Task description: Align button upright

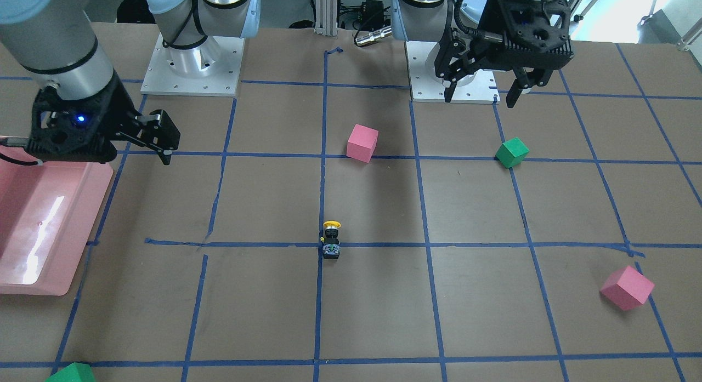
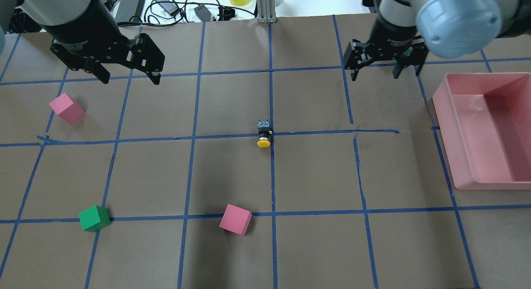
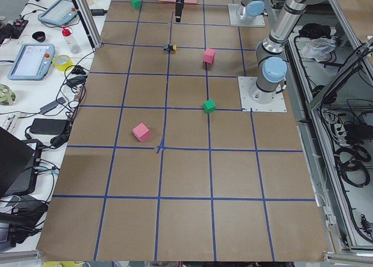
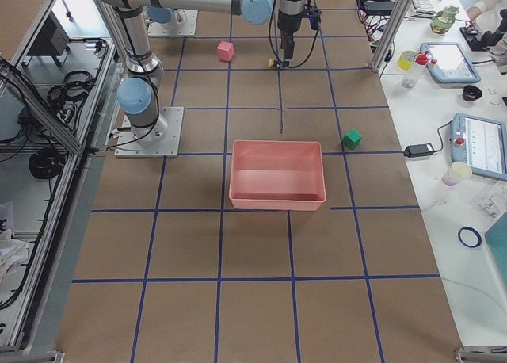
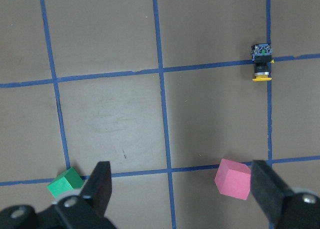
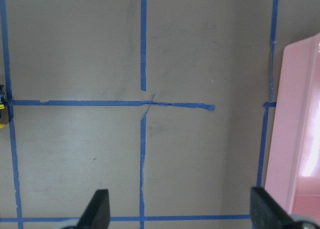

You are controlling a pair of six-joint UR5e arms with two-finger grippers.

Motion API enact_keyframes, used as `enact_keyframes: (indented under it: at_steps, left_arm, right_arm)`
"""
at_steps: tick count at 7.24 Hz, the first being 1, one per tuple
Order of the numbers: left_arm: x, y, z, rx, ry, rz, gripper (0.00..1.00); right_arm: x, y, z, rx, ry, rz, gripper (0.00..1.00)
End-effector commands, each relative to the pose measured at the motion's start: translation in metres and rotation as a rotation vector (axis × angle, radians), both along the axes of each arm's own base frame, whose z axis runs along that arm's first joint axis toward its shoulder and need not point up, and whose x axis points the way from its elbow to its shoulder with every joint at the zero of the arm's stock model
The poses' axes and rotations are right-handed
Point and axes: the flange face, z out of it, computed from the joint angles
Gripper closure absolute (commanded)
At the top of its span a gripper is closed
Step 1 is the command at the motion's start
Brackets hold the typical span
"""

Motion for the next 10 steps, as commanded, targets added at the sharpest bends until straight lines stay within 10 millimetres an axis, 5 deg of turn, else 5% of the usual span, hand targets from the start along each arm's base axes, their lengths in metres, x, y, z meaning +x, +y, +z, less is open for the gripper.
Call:
enact_keyframes:
  at_steps: [1,3,10]
  left_arm:
    - [0.0,0.0,0.0,0.0,0.001,0.0,0.0]
    - [-0.001,0.0,0.001,-0.001,0.003,-0.001,0.0]
    - [0.001,0.001,0.002,0.0,-0.002,0.001,0.0]
  right_arm:
    - [0.023,0.028,0.042,-0.054,-0.021,0.042,0.0]
    - [0.056,0.032,0.043,-0.061,-0.031,0.055,0.0]
    - [0.053,0.026,0.041,-0.067,-0.054,0.044,0.0]
